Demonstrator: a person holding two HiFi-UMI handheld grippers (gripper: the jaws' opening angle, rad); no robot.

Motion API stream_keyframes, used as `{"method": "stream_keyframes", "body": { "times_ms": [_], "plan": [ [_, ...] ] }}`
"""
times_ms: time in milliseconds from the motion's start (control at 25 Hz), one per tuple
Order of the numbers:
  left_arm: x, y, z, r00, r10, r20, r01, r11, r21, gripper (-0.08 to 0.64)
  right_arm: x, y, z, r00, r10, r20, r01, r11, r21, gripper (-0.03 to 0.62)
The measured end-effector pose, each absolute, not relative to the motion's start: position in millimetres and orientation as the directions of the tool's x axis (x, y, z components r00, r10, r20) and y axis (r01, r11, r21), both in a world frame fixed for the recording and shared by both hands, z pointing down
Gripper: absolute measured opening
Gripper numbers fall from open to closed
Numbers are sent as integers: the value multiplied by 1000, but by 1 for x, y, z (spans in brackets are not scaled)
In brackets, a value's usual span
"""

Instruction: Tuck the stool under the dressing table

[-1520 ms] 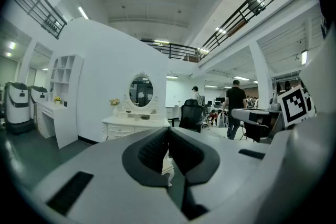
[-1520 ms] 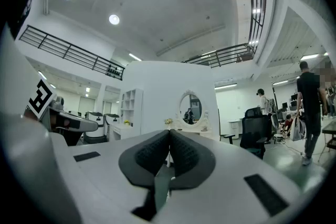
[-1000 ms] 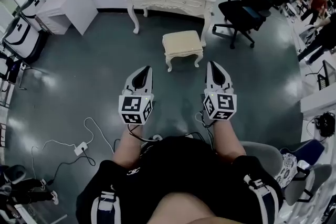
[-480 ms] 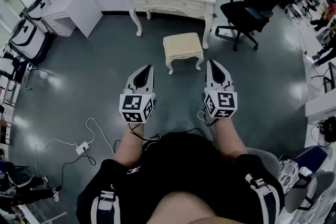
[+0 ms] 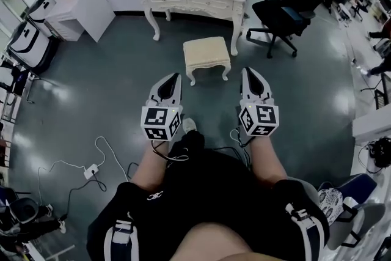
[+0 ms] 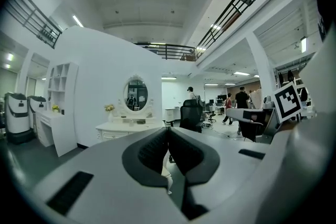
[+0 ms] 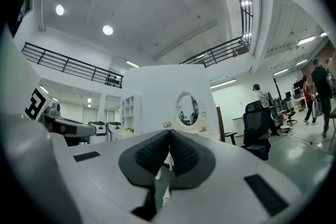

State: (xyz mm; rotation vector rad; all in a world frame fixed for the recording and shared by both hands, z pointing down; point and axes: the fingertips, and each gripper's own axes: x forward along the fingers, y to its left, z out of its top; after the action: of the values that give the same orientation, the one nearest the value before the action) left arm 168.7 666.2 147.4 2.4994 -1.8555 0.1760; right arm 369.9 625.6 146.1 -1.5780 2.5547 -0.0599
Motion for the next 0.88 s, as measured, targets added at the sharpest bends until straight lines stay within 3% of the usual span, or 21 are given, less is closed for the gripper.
{"method": "stream_keyframes", "body": {
  "times_ms": [440, 880],
  "plan": [
    [163, 561, 165, 333, -938, 94, -941, -336, -25, 20, 361, 534, 165, -423, -904, -65, -897, 428, -110, 17],
    [120, 366, 181, 384, -914, 127, -921, -388, -8, 20, 315, 348, 179, -394, -919, -17, -913, 394, -106, 17]
  ]
}}
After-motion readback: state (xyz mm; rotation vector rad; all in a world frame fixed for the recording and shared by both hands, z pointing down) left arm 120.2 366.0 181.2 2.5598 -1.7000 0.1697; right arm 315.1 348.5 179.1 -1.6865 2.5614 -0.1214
